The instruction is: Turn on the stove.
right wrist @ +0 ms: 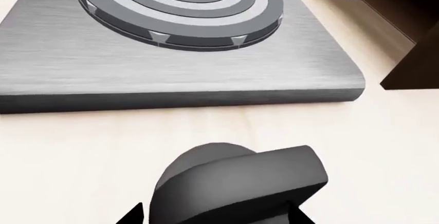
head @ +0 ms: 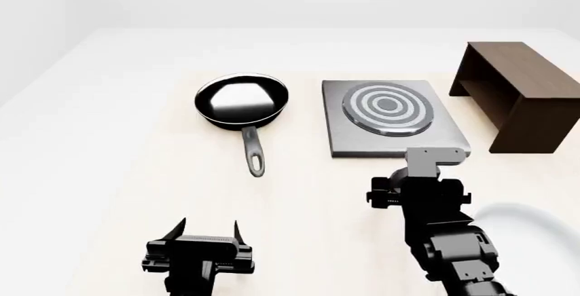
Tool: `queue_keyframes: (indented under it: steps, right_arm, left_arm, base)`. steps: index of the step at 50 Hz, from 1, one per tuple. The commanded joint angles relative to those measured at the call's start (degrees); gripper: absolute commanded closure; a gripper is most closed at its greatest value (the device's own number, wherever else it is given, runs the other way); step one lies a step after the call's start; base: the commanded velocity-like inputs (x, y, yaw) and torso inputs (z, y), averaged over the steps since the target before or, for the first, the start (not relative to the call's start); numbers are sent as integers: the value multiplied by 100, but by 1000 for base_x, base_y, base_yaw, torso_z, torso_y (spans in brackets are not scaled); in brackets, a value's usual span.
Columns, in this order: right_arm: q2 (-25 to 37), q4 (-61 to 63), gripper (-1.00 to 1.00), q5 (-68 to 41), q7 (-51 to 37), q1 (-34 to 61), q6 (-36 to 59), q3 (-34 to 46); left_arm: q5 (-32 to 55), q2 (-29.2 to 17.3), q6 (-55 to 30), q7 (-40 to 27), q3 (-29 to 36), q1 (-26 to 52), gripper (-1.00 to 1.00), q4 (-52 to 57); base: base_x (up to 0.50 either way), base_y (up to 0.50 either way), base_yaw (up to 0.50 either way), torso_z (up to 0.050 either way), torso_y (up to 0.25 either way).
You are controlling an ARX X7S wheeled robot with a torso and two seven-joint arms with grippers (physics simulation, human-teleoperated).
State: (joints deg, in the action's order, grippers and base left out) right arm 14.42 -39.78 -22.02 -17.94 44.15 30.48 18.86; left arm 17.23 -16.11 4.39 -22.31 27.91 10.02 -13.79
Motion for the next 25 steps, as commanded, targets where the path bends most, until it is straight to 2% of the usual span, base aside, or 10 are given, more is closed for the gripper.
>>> queue_keyframes:
  steps: [1,12,25]
  right_arm:
    - [17,-179,-100,53,6,26,-67,4]
    - [7,-255,-100,62,22,47,-102,28]
    - [108,373,-100,-7,-97,-216,125,41]
  left_arm:
    - [8,-3,6,-10,13,12,-100,-22]
    - [15,-1,18,-10,32,24,-100,-50]
    - [30,-21,8,-28,47,16,-100,1]
  base:
    - [0,0,0,0,0]
    - [0,0,0,0,0]
    - [0,0,0,0,0]
